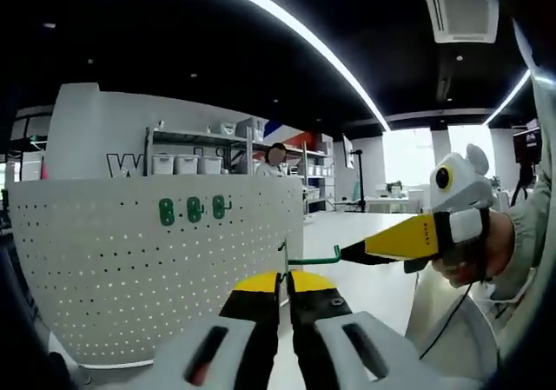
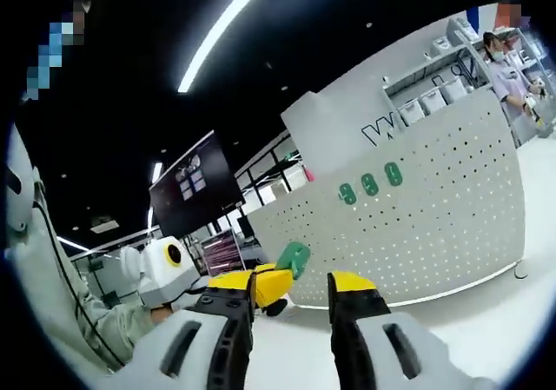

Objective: Insert the hook assembly into the mounting plate slot until the hook locks in place.

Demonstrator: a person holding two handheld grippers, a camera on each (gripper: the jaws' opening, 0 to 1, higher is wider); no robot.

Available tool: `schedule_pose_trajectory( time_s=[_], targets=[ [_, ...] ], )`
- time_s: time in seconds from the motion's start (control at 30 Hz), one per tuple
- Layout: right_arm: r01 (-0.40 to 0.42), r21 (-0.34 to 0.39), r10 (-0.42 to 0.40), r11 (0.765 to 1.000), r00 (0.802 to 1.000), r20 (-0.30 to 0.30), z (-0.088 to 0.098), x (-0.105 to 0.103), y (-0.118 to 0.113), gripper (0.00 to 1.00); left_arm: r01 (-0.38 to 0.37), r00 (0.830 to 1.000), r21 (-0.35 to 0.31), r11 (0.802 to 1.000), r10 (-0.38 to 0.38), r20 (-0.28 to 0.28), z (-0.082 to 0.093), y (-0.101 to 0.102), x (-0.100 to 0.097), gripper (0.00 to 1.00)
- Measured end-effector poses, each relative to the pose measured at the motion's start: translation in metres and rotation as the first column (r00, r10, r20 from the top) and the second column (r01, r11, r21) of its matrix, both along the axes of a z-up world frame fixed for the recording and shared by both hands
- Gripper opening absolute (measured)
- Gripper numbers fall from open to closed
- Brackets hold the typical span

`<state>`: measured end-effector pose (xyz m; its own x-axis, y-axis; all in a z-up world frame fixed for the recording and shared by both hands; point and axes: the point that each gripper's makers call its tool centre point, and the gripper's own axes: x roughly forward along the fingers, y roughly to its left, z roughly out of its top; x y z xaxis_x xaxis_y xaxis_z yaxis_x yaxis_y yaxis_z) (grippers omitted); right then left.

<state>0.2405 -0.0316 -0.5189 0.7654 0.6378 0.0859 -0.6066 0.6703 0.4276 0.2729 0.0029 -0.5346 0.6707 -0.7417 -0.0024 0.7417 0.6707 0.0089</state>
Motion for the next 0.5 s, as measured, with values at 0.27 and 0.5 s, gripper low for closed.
schedule_pose_trajectory(
  time_s=[0.27, 0.5],
  targets=[
    [-0.019, 0.008, 0.019, 1.0, 1.0, 0.017, 0.007, 0.0, 0.007, 0.22, 0.016, 1.0, -0.03, 0.999, -0.016, 0.011, 0.009, -0.005, -0.007, 0.03],
    [-0.018, 0.035, 0.017, 0.999, 1.0, 0.027, 0.014, 0.004, 0.009, 0.16, 0.037, 0.999, -0.067, 0.997, -0.036, 0.012, 0.018, -0.009, -0.012, 0.03]
  ],
)
